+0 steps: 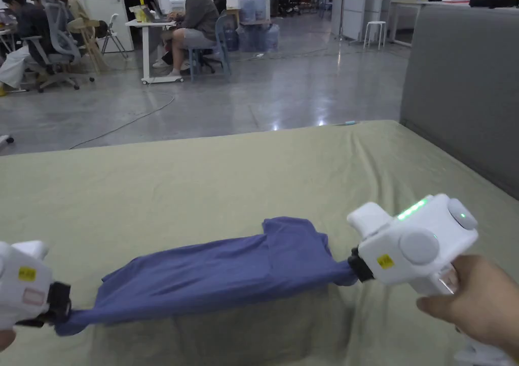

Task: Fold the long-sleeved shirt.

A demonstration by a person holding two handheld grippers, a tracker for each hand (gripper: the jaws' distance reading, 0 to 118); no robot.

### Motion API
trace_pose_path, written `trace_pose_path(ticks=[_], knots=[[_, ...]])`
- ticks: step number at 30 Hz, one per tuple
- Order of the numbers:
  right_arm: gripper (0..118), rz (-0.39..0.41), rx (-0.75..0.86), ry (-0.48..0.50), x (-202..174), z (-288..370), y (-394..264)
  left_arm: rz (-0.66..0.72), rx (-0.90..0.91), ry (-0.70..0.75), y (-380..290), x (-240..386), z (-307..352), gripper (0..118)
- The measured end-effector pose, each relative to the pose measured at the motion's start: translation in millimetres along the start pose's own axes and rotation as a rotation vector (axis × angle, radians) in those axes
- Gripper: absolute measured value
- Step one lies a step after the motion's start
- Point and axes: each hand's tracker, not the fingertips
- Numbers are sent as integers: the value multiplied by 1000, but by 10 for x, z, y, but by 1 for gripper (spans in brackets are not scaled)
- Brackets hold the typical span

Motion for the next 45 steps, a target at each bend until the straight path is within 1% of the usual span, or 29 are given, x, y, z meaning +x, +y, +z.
trace_pose_path(ticks=[1,2,4,7,11,12,14,17,18,20,23,24,25,26,28,29,30,31,32,33,34,35,36,38,40,42,43,44,45], knots=[[0,26,2,-7,-98,179,-124,-16,-13,-30,-168,12,159,0],[0,47,-8,-14,-164,330,-262,12,-19,-64,-319,-5,305,0],[0,49,0,-16,-264,601,-542,28,-53,-103,-675,23,527,0],[0,-31,-15,40,-420,913,-983,7,-69,-106,-1198,44,741,0],[0,-81,-31,16,-687,1145,-1616,24,-131,-149,-1890,83,840,0],[0,-97,-61,31,-739,1157,-1757,34,-135,-160,-2044,98,845,0],[0,-117,-94,41,-882,1143,-2064,75,-151,-175,-2312,55,746,0],[0,-84,-158,15,-1052,1009,-2419,133,-149,-173,-2589,7,570,0],[0,-89,-186,14,-1066,908,-2497,144,-168,-170,-2661,1,512,0],[0,-152,-261,52,-1050,627,-2670,170,-205,-167,-2801,-42,277,0],[0,-200,-345,68,-1053,334,-2836,146,-268,-152,-2991,-86,-64,0],[0,-210,-357,74,-1067,277,-2870,176,-300,-153,-3043,-102,-140,0],[0,-193,-347,69,-1073,219,-2899,218,-311,-185,-3089,-144,-208,0],[0,-185,-343,60,-1086,197,-2896,265,-262,-197,-3110,-164,-220,0],[0,-199,-353,60,-1067,164,-2851,253,-262,-189,-3083,-169,-220,0],[0,-226,-361,66,-1052,172,-2834,246,-265,-186,-3070,-134,-202,0],[3,-239,-370,76,-1022,163,-2811,234,-270,-176,-3055,-109,-173,1],[8,-242,-388,73,-981,173,-2762,233,-277,-173,-3010,-109,-135,7],[19,-252,-384,61,-943,262,-2710,238,-285,-176,-2942,-114,-55,26],[53,-277,-362,12,-896,388,-2641,232,-285,-172,-2879,-103,49,73],[79,-271,-310,-9,-861,589,-2556,211,-241,-160,-2813,-79,203,104],[89,-267,-259,-37,-843,824,-2446,233,-127,-168,-2748,-77,395,116],[89,-282,-196,-39,-829,1047,-2345,260,-40,-194,-2706,-83,580,117],[89,-347,-64,47,-797,1418,-2188,320,78,-284,-2647,-66,909,117],[90,-401,-5,108,-797,1559,-2126,371,140,-319,-2655,-8,1017,117],[89,-447,-27,123,-868,1522,-2081,359,91,-326,-2684,99,988,115],[83,-466,-63,128,-910,1449,-2083,331,20,-290,-2708,186,935,106],[63,-482,-90,131,-962,1329,-2085,326,18,-228,-2750,281,870,74],[8,-488,-92,139,-1000,1194,-2057,317,16,-185,-2754,348,811,8]])
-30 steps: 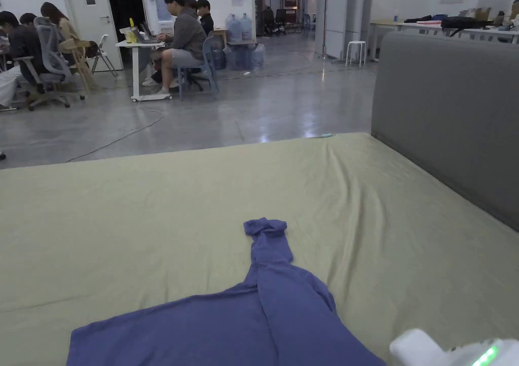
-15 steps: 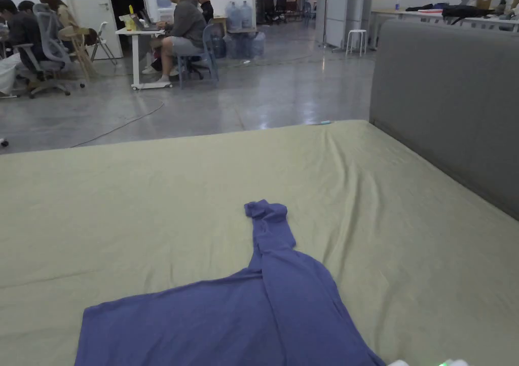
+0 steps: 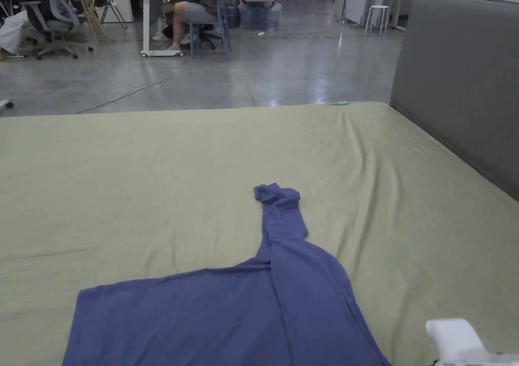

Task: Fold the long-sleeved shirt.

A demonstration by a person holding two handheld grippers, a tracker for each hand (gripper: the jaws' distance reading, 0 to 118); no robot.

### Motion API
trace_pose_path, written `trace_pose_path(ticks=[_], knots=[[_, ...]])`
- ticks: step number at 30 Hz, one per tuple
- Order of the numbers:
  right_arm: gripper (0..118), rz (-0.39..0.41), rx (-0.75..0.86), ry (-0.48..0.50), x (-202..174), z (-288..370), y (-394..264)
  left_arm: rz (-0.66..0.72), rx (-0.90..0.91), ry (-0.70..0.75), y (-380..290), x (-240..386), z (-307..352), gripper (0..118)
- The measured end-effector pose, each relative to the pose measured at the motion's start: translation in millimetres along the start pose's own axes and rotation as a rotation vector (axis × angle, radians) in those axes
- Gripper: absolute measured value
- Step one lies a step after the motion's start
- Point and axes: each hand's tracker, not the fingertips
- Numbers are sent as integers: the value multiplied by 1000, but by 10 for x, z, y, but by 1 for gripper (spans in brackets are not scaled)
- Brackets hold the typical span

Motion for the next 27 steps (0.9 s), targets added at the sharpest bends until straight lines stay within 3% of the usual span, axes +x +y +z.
trace_pose_path(ticks=[1,2,3,5,6,8,9,12,14,17,20,24,26,27], knots=[[0,16,-1,12,-33,-162,45,-30,-23,43,-13,44,-106,0],[0,84,-28,-30,-100,-335,108,-25,-32,45,5,43,-176,0],[0,83,-46,-43,-143,-477,194,-47,-79,17,46,59,-237,0],[0,144,-59,3,-263,-732,629,-65,-66,3,174,127,-314,0],[13,142,-37,35,-306,-825,863,-73,-56,7,239,147,-333,0],[87,174,20,36,-391,-1107,1612,-98,-41,13,408,168,-403,0],[114,206,49,35,-443,-1269,1945,-101,-36,14,473,172,-433,0],[118,274,137,10,-479,-1952,3184,-105,-26,17,674,168,-571,0],[118,252,82,-66,-445,-2573,3953,-108,-32,13,817,168,-693,0],[118,141,-22,-133,-304,-3388,4746,-120,-38,9,997,165,-862,0],[118,88,-65,-193,-211,-3969,5100,-126,-40,17,1116,135,-1000,0],[117,-30,-117,-183,-150,-4507,5050,-128,-48,35,1086,-122,-1167,0],[105,-97,-183,-189,-116,-4696,4954,-108,-68,15,995,-207,-1196,0],[103,-42,-165,-253,-146,-4678,4932,-95,-83,4,967,-230,-1209,0]])
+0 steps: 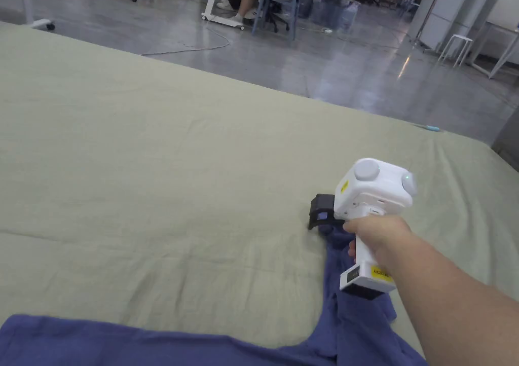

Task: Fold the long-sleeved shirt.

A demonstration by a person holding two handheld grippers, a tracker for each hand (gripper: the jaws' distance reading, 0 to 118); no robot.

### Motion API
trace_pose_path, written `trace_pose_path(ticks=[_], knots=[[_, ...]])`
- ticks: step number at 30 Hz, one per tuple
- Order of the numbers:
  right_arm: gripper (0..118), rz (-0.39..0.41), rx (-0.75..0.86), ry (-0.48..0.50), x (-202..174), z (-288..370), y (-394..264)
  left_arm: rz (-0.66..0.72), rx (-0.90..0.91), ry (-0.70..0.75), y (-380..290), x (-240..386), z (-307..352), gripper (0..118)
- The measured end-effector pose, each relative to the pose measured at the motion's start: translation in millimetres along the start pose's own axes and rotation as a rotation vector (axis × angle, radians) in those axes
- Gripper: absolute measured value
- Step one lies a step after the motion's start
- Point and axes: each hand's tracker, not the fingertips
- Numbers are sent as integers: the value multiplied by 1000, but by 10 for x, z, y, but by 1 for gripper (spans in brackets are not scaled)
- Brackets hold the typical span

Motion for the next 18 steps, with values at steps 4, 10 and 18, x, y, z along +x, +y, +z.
trace_pose_path(ticks=[4,10,18], knots=[[9,134,68,21,-21,360,2,35,-34,-33,-134,8,42,0],[9,252,205,16,80,1588,-523,15,6,-47,-251,136,404,0],[9,283,181,110,274,2613,-2297,8,73,-70,-472,329,947,0]])
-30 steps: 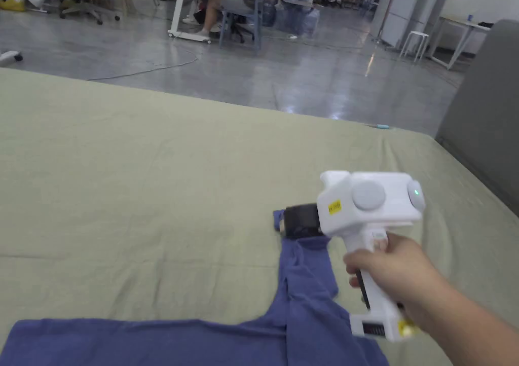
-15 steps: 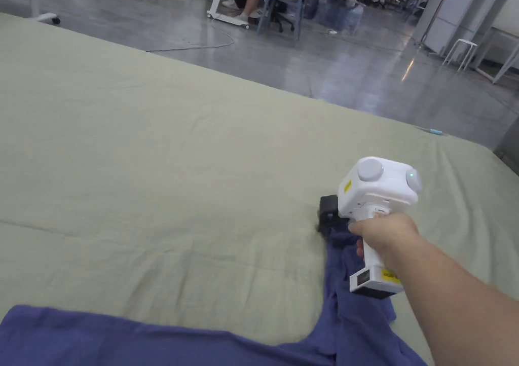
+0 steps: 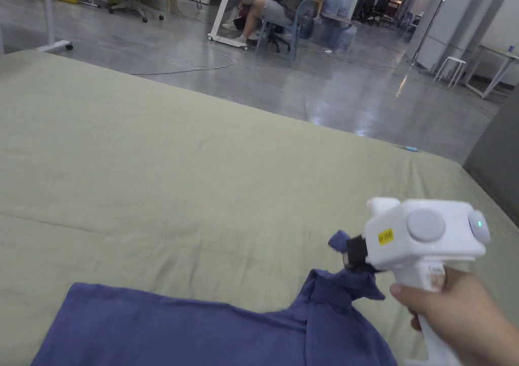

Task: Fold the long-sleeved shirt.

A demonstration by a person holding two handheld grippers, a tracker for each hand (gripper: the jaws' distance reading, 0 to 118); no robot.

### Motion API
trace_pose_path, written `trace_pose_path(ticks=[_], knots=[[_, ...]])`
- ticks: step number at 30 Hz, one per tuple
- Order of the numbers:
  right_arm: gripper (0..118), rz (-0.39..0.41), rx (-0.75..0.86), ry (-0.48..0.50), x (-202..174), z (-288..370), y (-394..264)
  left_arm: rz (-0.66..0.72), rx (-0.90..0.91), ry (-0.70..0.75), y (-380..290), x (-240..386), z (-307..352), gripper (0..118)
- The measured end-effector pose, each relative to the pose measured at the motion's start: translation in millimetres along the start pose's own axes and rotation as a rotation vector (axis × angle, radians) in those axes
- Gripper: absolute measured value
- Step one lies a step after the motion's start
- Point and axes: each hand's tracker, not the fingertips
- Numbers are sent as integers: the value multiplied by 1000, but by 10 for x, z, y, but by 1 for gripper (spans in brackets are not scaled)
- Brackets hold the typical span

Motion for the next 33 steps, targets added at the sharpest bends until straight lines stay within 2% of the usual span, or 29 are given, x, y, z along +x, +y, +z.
trace_pose_path(ticks=[2,4,7,9,11,13,14,17,18,19,20,23,25,27,28,29,30,31,32,33], knots=[[9,-41,-52,35,-123,-53,-489,10,7,-12,-114,27,89,0],[9,-83,-98,-6,-203,-181,-972,26,5,-19,-217,47,138,0],[9,-226,-205,23,-304,-416,-1640,52,-10,-23,-325,33,207,0],[9,-238,-268,29,-396,-592,-1963,57,-13,-12,-385,32,258,0],[9,-187,-112,-8,-413,-537,-2040,52,-20,5,-419,25,305,0],[9,-279,-147,-14,-431,-566,-1998,54,-15,14,-421,25,386,0],[12,-254,-152,-14,-445,-583,-1972,60,-10,12,-428,18,401,0],[30,-211,-222,-25,-415,-499,-1791,78,0,7,-451,35,434,0],[56,-232,-208,4,-368,-374,-1751,77,2,6,-455,52,449,0],[77,-254,-155,72,-311,-208,-1738,74,7,8,-463,77,472,0],[90,-246,-89,76,-302,26,-1722,67,15,6,-471,109,507,0],[92,-223,81,90,-302,715,-1854,52,13,1,-480,142,512,0],[92,-215,108,144,-328,998,-2072,48,8,7,-481,144,491,0],[92,-214,69,175,-393,1123,-2341,52,-4,12,-493,141,441,0],[90,-232,14,196,-432,1181,-2506,55,-10,17,-494,120,418,0],[75,-234,20,209,-482,1225,-2627,54,-14,24,-509,128,395,0],[17,-210,18,230,-533,1241,-2717,47,-18,27,-522,132,370,0],[0,-164,47,215,-603,1233,-2804,45,-23,27,-529,128,335,0],[0,-136,0,182,-630,1245,-2876,50,-32,25,-517,94,295,0],[0,-107,-15,204,-628,1247,-2897,60,-41,14,-489,73,254,0]])
